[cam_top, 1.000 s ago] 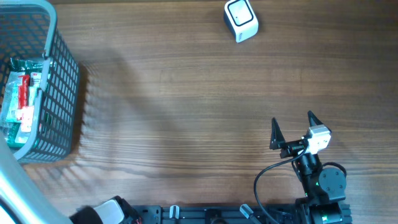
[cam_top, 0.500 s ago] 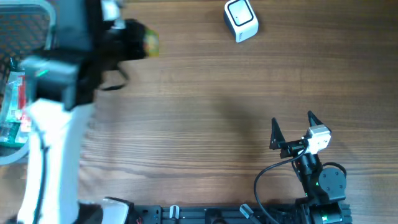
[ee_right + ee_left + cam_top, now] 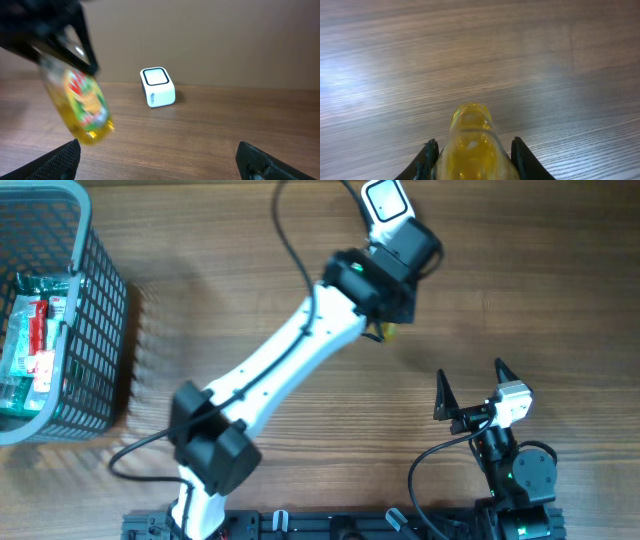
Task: Scan the item barcode
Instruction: 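Carry the oil bottle with the left gripper toward the white scanner, then hold the bottle near the scanner, then set it upright on the table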
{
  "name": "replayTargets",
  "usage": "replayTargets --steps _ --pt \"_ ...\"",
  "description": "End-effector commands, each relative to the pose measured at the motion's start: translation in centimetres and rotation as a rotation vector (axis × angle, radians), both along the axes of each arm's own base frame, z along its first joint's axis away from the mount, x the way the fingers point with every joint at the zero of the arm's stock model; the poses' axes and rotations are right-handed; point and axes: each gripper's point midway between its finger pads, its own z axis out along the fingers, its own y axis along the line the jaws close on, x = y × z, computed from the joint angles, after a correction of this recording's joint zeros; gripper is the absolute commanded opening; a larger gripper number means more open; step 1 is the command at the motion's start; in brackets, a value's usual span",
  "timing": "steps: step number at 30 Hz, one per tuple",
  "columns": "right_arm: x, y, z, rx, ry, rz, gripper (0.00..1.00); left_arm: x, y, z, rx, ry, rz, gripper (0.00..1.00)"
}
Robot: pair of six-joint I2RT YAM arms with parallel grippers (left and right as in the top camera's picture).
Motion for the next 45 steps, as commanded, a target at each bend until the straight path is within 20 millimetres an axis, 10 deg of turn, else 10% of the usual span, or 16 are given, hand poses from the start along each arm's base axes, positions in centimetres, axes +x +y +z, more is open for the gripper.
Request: replayTargets --steps 1,10,23,31,45 --pt "0.0 0.0 0.1 -0.011 -0.009 0.003 1.00 -0.1 -2.4 -1.0 -0.008 -0.035 0.025 0.08" --pt "0.0 0.0 0.1 -0.011 -0.008 0.003 1.00 -0.6 -5.4 -4.8 0.047 -0.070 -0.006 0.08" --pt "0.0 0.0 0.1 -0.011 -0.008 0.003 1.00 -1.1 -4.7 -9.5 0.068 -0.029 0.036 0.08" --pt "0.0 0.0 0.1 -0.011 -0.008 0.003 1.00 -1.4 -5.0 -9.1 0.053 -0.024 0.016 0.83" --pt "0.0 0.0 0.1 -0.011 -0.008 0.003 1.00 -0.1 0.4 11.0 -0.121 -0.383 -0.110 0.98"
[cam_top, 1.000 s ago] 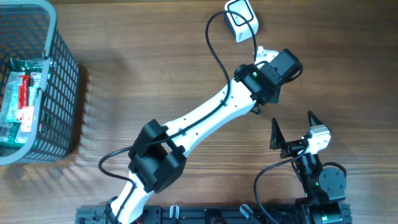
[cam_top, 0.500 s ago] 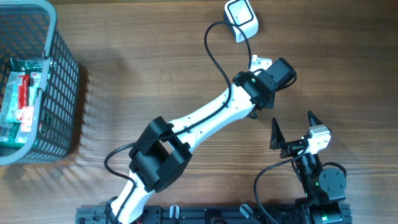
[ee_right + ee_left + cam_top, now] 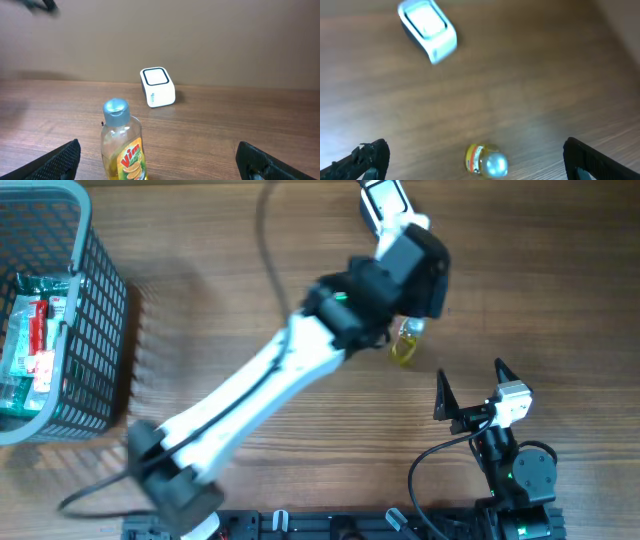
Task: Scan the item barcode
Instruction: 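Hold the bottle near the scanner, then set it upright on the table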
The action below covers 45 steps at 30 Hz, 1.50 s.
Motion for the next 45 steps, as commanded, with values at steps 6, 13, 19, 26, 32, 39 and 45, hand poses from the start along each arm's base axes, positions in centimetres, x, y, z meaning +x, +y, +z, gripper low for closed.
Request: replayTargets --steps 6,13,19,26,32,39,45 --pt "0.0 0.0 0.1 -0.010 -0.008 0.003 1.00 -2.6 -1.3 -2.8 0.107 0.065 -0.277 0.98" --pt "0.0 0.0 0.1 -0.011 -0.008 0.003 1.00 -2.8 -3.4 -9.9 0.194 0.184 -0.333 0.93" --pt "0.0 0.0 0.1 -0.011 -0.008 0.003 1.00 -3.9 -4.7 -14.8 0.265 0.253 -0.363 0.62" --pt "0.0 0.0 0.1 -0.011 -0.008 0.003 1.00 -3.5 -5.0 -17.3 0.288 0.280 -0.357 0.38" --pt "0.0 0.0 0.1 -0.011 -0.008 0.003 1.00 -3.2 -5.1 -17.2 0.246 0.297 -0.278 0.22" --pt "0.0 0.0 0.1 -0.011 -0.008 0.003 1.00 -1.2 -2.6 -16.8 0.260 0.261 0.004 0.17" --pt "0.0 0.0 0.1 -0.011 -0.008 0.003 1.00 -0.3 -1.3 -16.4 0.284 0.211 0.128 0.18"
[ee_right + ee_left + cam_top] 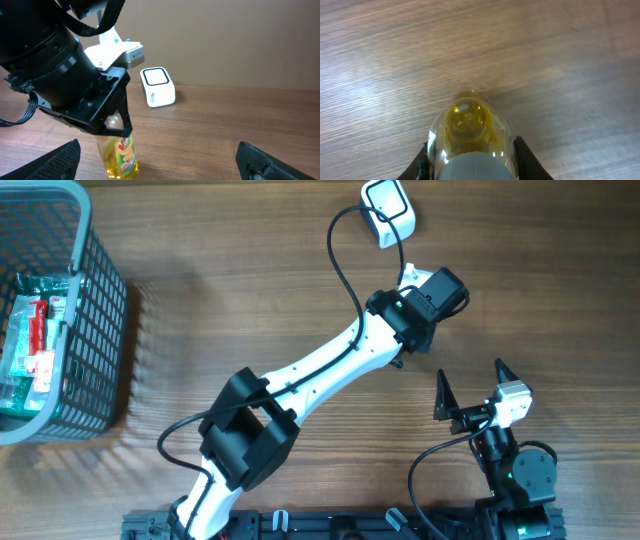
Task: Scan the item barcode
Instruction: 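Hold the bottle near the scanner, then set it upright on the table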
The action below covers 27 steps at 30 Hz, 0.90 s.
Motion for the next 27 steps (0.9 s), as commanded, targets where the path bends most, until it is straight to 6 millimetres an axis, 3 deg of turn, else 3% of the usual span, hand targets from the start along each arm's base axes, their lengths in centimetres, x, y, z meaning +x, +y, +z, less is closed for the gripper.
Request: replayTargets --steps 1,9,12,17,22,25,27 --pt "0.0 0.0 0.1 -0.011 -0.008 0.003 1.00 0.6 1.0 -0.1 0.023 -0.045 0.109 0.19" --pt "0.0 0.0 0.1 -0.011 -0.008 0.003 1.00 0.3 1.4 -0.3 0.025 -0.029 0.136 0.25" --pt "0.0 0.0 0.1 -0.011 -0.008 0.003 1.00 0.2 1.5 -0.4 0.030 -0.021 0.134 0.51" --pt "0.0 0.0 0.1 -0.011 -0.009 0.003 1.00 0.3 1.5 0.3 0.026 -0.031 0.124 0.75" --pt "0.0 0.0 0.1 -0.011 -0.008 0.003 1.00 1.1 1.6 6.1 -0.043 -0.121 0.071 0.86" --pt "0.0 0.0 0.1 -0.011 -0.008 0.003 1.00 2.3 4.4 13.0 -0.149 -0.219 0.116 0.91" --pt "0.0 0.0 0.1 -0.011 -0.008 0.003 1.00 2.9 6.1 15.8 -0.179 -0.269 0.129 0.91"
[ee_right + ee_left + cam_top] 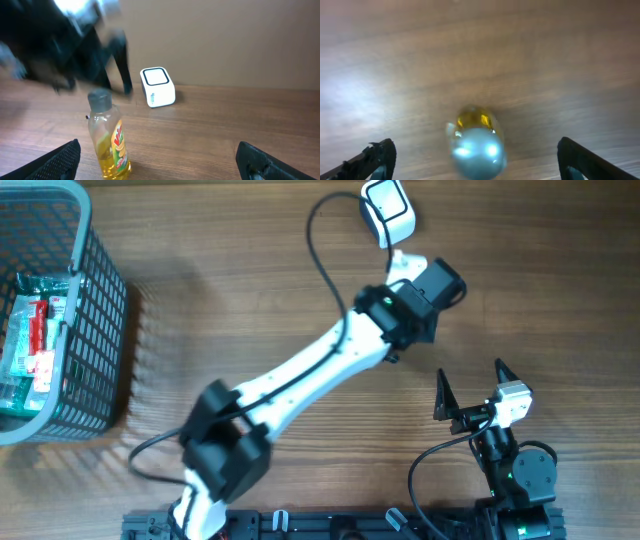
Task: Scan the item barcode
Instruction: 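Hold the bottle near the scanner, then set it upright on the table, then return the left gripper to the basket and grasp the green-lidded tub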
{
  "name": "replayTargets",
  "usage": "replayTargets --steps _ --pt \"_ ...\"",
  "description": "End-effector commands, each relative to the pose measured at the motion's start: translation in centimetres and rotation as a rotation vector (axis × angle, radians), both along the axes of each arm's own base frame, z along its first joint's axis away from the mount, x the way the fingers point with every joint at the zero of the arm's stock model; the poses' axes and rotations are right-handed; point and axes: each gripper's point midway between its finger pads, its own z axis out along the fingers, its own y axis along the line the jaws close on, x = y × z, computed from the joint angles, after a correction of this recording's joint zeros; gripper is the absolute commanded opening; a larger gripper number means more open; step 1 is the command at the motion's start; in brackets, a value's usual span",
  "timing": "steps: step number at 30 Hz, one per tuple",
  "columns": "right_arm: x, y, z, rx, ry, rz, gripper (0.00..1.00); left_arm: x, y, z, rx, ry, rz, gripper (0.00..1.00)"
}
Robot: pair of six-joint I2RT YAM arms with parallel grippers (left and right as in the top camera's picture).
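Note:
A clear bottle of yellow liquid (109, 142) with a grey cap and a green-red label stands upright on the wooden table (215, 130). In the left wrist view the bottle (476, 145) shows cap-up from straight above. My left gripper (477, 166) hangs over it, open wide, its fingers far out on both sides and touching nothing. The white scanner (157, 87) sits behind and to the right of the bottle, also at the table's far edge (387, 208). The left arm hides the bottle in the overhead view. My right gripper (468, 388) is open and holds nothing.
A grey wire basket (100, 300) with packaged goods (35, 340) stands at the far left of the table. The left arm (300, 375) stretches diagonally across the middle. A cable (315, 250) loops near the scanner.
My left gripper was shut on the upright bottle from above. Now it is open and higher, and the bottle stands free on the table. The right arm has not moved.
First my left gripper held the bottle tilted in the air near the scanner. Then the bottle stood on the table with the gripper open above it. After that the gripper was shut on the standing bottle, and now it is open over it again.

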Motion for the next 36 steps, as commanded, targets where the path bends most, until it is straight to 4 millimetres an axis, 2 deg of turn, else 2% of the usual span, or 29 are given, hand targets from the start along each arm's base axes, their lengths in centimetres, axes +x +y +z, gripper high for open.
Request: replayTargets --steps 1,4,8,11,12,14,16,17,19,23,26,29,33,36 --pt "0.0 0.0 0.1 -0.011 -0.008 0.003 1.00 2.1 4.8 10.8 -0.122 -0.192 0.051 0.92" --pt "0.0 0.0 0.1 -0.011 -0.008 0.003 1.00 3.2 10.2 15.9 -0.140 -0.293 0.111 0.92" --pt "0.0 0.0 0.1 -0.011 -0.008 0.003 1.00 3.7 19.5 20.9 -0.064 -0.421 0.265 0.96" --pt "0.0 0.0 0.1 -0.011 -0.008 0.003 1.00 3.5 25.6 23.3 0.026 -0.490 0.366 1.00" --pt "0.0 0.0 0.1 -0.011 -0.008 0.003 1.00 3.4 28.8 24.1 0.050 -0.513 0.447 1.00" --pt "0.0 0.0 0.1 -0.011 -0.008 0.003 1.00 3.0 32.8 24.6 0.071 -0.518 0.541 1.00" --pt "0.0 0.0 0.1 -0.011 -0.008 0.003 1.00 2.2 37.9 24.4 0.109 -0.497 0.666 1.00" --pt "0.0 0.0 0.1 -0.011 -0.008 0.003 1.00 1.9 39.3 24.3 0.122 -0.487 0.702 1.00" --pt "0.0 0.0 0.1 -0.011 -0.008 0.003 1.00 0.8 43.9 23.7 0.141 -0.459 0.839 1.00" --pt "0.0 0.0 0.1 -0.011 -0.008 0.003 1.00 -1.1 50.1 22.8 0.084 -0.424 1.008 1.00" --pt "0.0 0.0 0.1 -0.011 -0.008 0.003 1.00 -2.9 53.4 21.6 -0.010 -0.381 1.118 1.00" --pt "0.0 0.0 0.1 -0.011 -0.008 0.003 1.00 -5.8 56.9 19.1 -0.073 -0.283 1.282 1.00" --pt "0.0 0.0 0.1 -0.011 -0.008 0.003 1.00 -8.4 59.5 15.6 -0.102 -0.147 1.456 1.00" --pt "0.0 0.0 0.1 -0.011 -0.008 0.003 1.00 -8.8 60.7 12.7 -0.103 -0.038 1.514 1.00"
